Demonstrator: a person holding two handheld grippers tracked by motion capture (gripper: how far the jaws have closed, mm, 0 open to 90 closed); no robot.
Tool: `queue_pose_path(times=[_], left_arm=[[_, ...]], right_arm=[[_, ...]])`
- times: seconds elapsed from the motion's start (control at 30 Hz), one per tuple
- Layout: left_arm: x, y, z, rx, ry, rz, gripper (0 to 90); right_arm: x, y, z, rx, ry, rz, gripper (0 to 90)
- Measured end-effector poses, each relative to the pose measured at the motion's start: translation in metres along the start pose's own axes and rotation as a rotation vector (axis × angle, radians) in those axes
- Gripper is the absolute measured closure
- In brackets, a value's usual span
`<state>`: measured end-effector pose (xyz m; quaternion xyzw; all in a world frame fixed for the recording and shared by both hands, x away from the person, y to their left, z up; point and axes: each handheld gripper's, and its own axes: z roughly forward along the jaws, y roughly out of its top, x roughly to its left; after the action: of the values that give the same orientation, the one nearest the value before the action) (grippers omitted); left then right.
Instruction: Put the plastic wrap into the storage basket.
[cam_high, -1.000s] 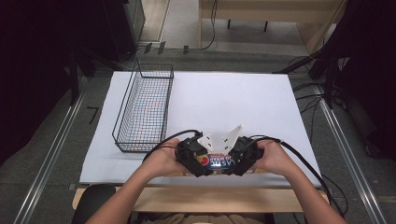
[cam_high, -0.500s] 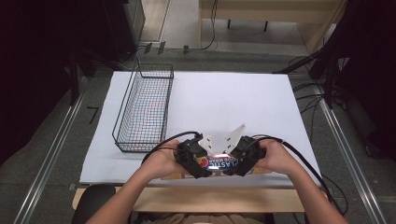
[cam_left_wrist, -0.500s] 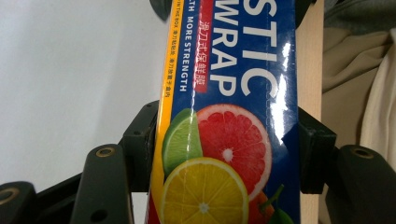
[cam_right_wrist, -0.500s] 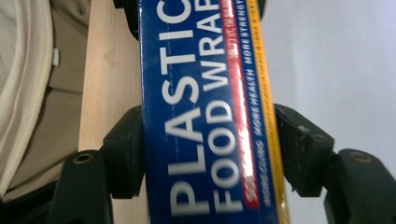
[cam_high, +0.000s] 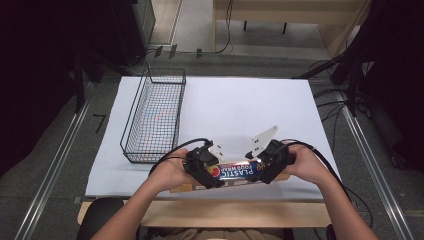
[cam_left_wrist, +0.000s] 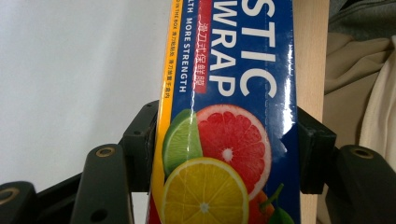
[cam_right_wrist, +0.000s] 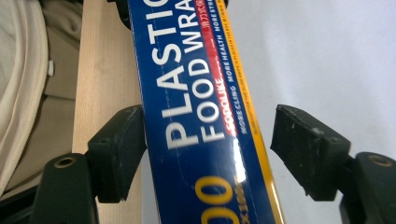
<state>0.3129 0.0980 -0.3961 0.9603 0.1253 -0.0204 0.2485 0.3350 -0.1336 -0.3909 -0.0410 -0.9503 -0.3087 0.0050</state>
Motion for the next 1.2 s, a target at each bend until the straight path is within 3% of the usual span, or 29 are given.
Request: queue_pose_path(times=[0.37, 0.5, 0.93, 1.2], left_arm=[[0.005, -0.003, -0.006, -0.006, 0.023, -0.034, 39.3], [0.006, -0.005, -0.009, -0.014, 0.055, -0.044, 39.3], [0.014, -0.011, -0.021, -0.043, 0.074, -0.114, 39.4], [0.021, -0.016, -0.034, -0.067, 0.098, -0.196, 39.4]], right_arm=[[-0.003, -0.012, -0.022, -0.05, -0.044, 0.051, 24.9], [-0.006, -0.019, -0.03, -0.067, -0.078, 0.07, 24.2], [-0.006, -0.033, -0.045, -0.12, -0.15, 0.123, 20.9], [-0.003, -0.041, -0.057, -0.164, -0.184, 0.146, 19.5]])
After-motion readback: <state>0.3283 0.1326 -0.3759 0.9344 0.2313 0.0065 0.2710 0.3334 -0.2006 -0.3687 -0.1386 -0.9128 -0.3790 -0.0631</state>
